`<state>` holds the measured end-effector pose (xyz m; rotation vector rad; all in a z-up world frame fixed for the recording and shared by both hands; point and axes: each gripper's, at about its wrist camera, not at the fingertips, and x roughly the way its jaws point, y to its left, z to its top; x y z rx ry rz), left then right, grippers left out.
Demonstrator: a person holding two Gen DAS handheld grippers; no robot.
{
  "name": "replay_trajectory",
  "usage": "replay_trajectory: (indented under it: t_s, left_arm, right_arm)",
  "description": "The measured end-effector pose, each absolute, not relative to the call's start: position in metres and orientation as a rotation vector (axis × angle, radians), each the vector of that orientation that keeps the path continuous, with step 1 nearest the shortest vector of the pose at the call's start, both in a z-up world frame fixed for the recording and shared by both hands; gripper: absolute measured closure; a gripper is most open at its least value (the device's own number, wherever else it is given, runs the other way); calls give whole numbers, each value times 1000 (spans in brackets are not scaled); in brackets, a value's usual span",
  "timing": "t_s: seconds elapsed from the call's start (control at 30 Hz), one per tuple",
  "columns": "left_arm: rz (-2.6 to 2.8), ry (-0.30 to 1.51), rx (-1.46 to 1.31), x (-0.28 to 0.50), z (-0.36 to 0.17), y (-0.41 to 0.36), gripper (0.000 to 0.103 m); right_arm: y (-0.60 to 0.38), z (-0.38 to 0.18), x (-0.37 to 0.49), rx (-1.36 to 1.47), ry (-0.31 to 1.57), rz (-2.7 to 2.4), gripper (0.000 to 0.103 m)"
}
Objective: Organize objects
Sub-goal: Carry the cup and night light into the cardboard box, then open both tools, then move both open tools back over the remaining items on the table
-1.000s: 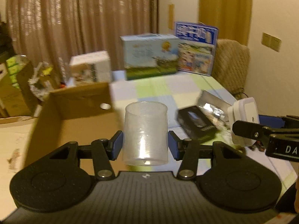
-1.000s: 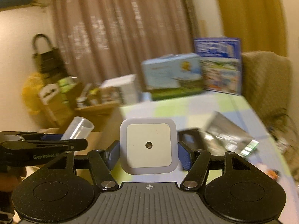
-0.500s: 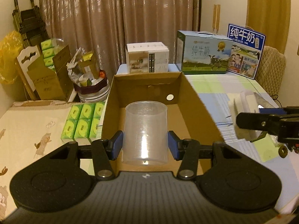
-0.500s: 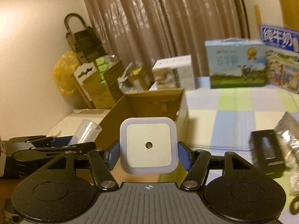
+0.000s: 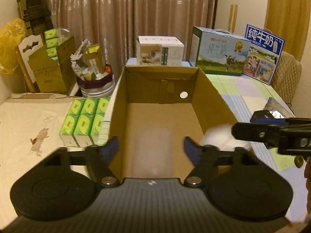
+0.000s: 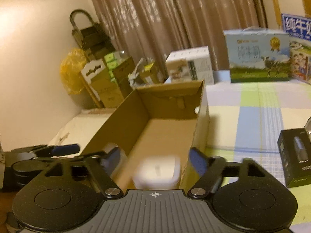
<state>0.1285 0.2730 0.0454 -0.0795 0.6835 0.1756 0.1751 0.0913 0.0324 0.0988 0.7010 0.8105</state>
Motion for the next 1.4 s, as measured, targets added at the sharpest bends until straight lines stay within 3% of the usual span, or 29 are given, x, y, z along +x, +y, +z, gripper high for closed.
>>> replay_trajectory:
  t_s: [0.4,0.93,1.4]
  left_arm:
    - [179,636,-104,100,73,249,30]
    - [-32,577,-102,90,109,118,21]
    - [-189,641,-32,124,71,11,10]
  right_arm:
    - [20,54,149,115,648,692,24]
    - [-145,62,86,110,598,370,24]
    - [-241,37,83,108,610,193,24]
